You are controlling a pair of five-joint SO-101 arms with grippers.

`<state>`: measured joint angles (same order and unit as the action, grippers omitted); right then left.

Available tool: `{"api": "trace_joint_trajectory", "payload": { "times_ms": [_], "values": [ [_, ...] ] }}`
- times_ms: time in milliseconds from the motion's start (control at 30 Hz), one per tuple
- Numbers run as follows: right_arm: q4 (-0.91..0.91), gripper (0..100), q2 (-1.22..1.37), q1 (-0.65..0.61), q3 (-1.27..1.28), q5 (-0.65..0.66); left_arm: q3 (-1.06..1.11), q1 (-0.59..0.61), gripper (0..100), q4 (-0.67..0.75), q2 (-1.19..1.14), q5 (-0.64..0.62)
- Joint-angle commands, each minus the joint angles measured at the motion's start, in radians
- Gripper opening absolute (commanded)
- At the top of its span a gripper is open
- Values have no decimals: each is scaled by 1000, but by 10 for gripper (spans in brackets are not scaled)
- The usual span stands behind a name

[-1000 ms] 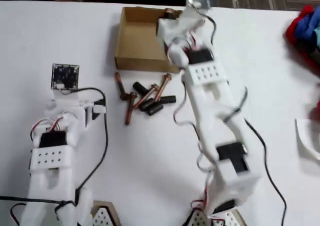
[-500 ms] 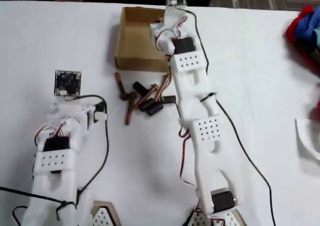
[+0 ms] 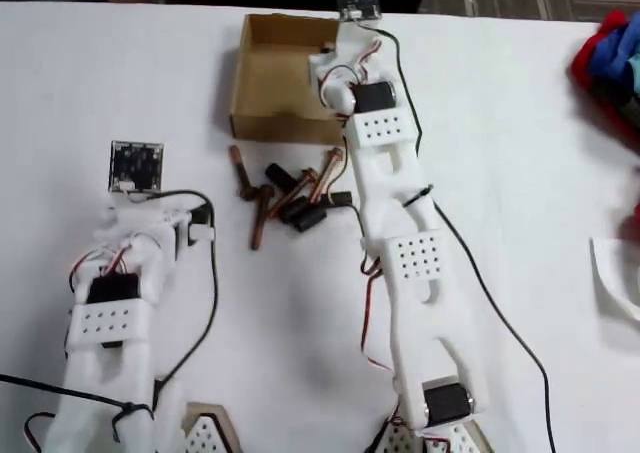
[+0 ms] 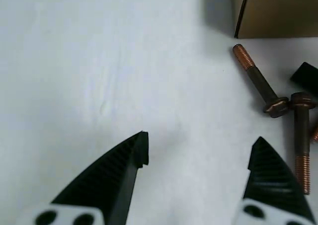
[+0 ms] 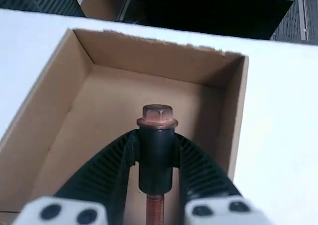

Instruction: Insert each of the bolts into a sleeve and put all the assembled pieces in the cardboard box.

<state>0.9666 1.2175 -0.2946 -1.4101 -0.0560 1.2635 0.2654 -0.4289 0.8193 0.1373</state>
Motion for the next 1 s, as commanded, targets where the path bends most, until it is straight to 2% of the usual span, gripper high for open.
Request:
{"api": "trace_joint_trajectory", "payload": {
  "times_ms": [0,767,967],
  "values": [
    [-38,19,-8,21,-40,5,-2,5,332,20,28,5],
    [-73,23,64,21,-49,6,-2,5,332,20,28,3],
    [-73,168,61,15,-51,6,-2,5,332,20,28,5]
  ]
}}
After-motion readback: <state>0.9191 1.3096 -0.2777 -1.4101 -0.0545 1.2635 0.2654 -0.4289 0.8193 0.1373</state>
